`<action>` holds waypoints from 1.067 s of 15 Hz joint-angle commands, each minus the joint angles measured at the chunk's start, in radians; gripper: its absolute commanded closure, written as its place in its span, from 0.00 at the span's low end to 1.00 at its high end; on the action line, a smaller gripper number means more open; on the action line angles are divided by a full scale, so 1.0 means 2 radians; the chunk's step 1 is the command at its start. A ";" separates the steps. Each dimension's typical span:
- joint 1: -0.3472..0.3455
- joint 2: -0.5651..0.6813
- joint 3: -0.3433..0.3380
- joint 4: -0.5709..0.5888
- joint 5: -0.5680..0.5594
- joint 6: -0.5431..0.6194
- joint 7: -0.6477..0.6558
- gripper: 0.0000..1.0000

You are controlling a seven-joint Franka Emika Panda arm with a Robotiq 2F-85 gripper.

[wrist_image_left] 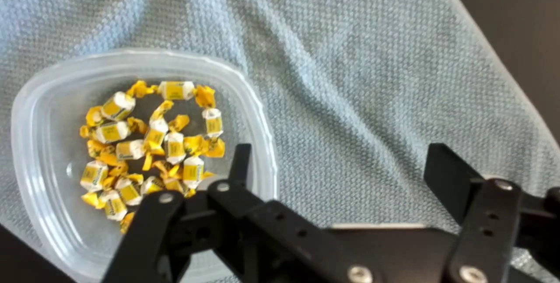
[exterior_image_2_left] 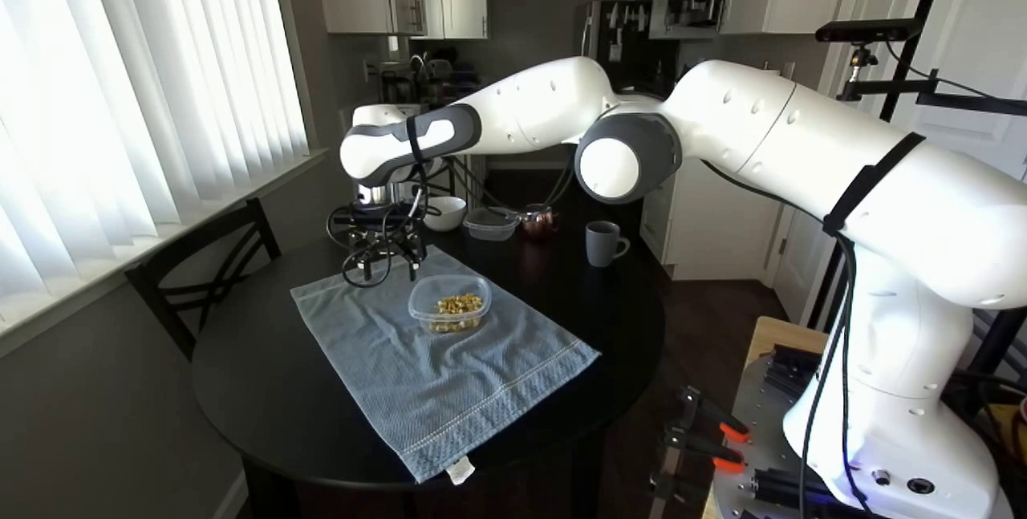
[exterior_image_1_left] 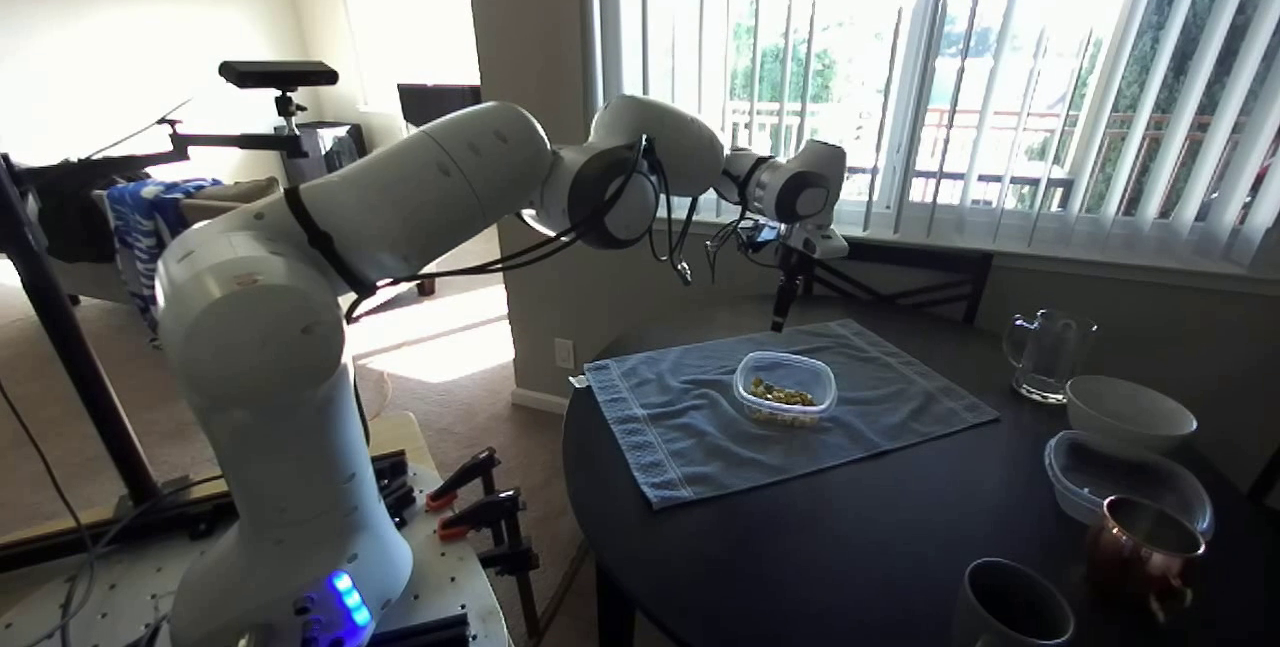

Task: Pour the contents in the clear bowl onto the blue towel.

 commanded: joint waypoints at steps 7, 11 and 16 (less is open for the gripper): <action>0.005 0.055 -0.032 0.048 -0.019 -0.038 0.009 0.25; 0.006 0.069 -0.031 0.057 -0.019 -0.040 0.009 0.48; 0.002 0.076 -0.034 0.060 -0.017 -0.044 0.014 0.80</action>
